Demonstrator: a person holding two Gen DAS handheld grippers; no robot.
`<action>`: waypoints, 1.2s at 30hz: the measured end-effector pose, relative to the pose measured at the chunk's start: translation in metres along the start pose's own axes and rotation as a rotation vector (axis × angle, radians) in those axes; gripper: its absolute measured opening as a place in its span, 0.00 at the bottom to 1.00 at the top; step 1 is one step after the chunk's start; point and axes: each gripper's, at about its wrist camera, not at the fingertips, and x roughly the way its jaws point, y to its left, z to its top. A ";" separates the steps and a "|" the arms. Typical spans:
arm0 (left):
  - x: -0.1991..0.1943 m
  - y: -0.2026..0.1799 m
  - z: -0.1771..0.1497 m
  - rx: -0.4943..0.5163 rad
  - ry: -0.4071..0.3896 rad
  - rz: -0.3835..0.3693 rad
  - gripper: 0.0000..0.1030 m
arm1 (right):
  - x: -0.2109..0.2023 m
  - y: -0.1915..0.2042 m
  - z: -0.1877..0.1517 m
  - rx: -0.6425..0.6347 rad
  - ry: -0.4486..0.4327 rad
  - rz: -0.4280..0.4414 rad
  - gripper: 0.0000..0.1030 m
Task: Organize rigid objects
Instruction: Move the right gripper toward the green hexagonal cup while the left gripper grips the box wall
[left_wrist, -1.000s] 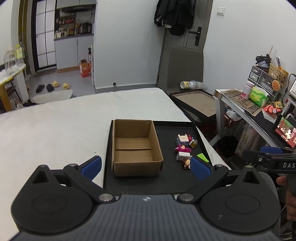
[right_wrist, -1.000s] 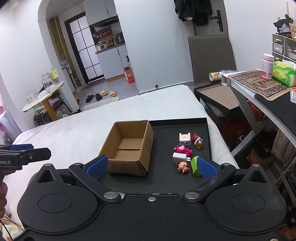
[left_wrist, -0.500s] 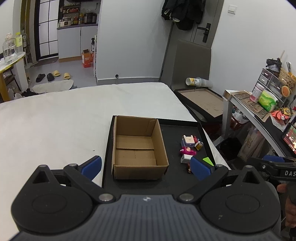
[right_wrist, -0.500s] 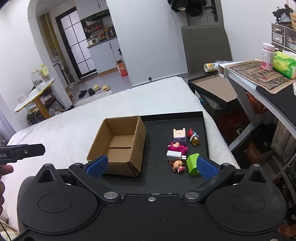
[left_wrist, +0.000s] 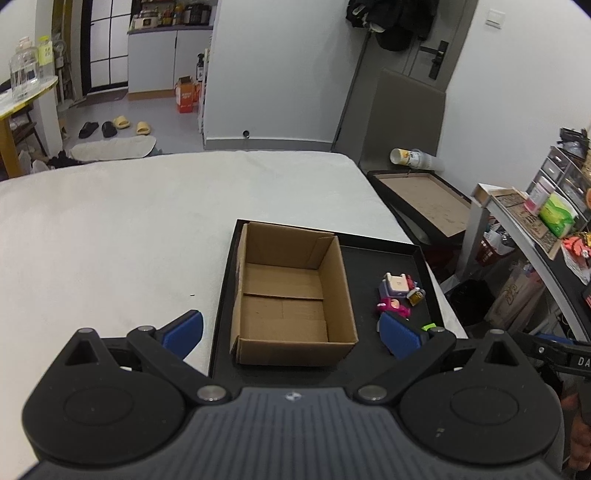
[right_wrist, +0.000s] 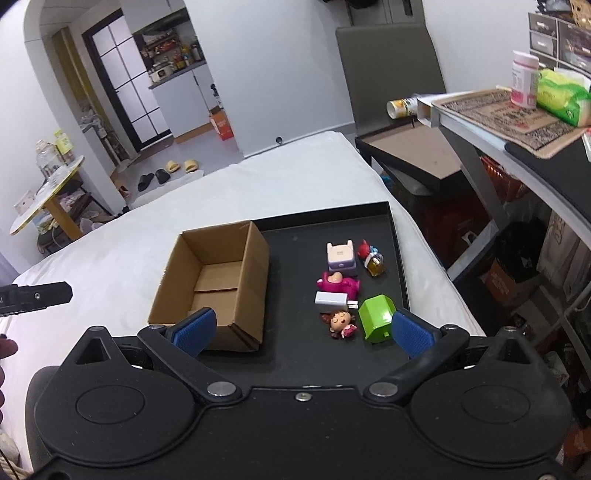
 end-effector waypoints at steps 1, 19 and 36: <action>0.003 0.003 0.001 -0.005 0.002 0.003 0.98 | 0.002 -0.002 0.000 0.008 0.003 -0.005 0.98; 0.071 0.046 0.012 -0.131 0.080 0.059 0.90 | 0.050 -0.028 0.005 0.081 0.095 -0.068 0.86; 0.144 0.065 0.009 -0.134 0.273 0.030 0.57 | 0.115 -0.053 0.008 0.115 0.241 -0.112 0.60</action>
